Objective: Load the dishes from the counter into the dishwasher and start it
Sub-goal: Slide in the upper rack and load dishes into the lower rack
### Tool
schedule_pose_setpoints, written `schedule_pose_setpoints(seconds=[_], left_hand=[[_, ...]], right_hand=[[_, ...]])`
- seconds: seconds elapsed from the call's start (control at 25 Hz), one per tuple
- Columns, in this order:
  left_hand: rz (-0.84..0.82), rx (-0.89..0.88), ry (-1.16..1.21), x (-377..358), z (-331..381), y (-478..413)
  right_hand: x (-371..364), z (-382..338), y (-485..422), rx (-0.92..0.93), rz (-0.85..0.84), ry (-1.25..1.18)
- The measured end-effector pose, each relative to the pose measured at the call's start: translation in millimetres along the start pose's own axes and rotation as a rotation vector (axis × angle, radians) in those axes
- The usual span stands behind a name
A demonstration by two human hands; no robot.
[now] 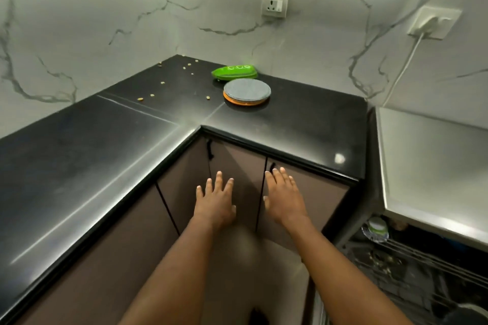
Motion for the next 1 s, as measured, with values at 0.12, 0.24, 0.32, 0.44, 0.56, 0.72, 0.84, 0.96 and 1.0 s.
schedule_pose_setpoints(seconds=[0.12,0.24,0.32,0.44,0.56,0.72,0.84,0.96,1.0], left_hand=[[-0.029,0.016,-0.021,13,-4,-62],[-0.033,0.026,-0.002,27,-4,-119],[-0.012,0.032,0.007,36,-6,-158],[-0.033,0.048,-0.007,43,-13,-200],[-0.072,0.051,-0.035,47,-24,-242],[-0.159,0.043,-0.08,51,-45,-308],[-0.237,0.029,-0.117,58,-64,-360],[-0.305,-0.006,-0.16,63,-78,-414],[-0.342,-0.024,-0.178,62,-82,-432]], right_hand=[[-10,10,-64,0.019,-0.005,0.01],[-14,21,-119,0.062,-0.011,0.036],[-16,30,-161,0.098,-0.004,0.045],[-19,33,-212,0.138,-0.022,0.051],[-23,35,-261,0.162,-0.028,0.072],[-35,35,-328,0.16,-0.045,0.117],[-45,32,-375,0.145,-0.065,0.158],[-55,23,-419,0.11,-0.085,0.168],[-60,19,-435,0.097,-0.101,0.168]])
Point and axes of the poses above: each hand's wrist, its own y-axis away from the middle knuckle, its own x-axis out of the back of the hand, z = x × y, the point moved 1 cm from there along -y, towards the middle knuckle, and after that the axes turned 7 degrees about z, right-handed, at the moved point
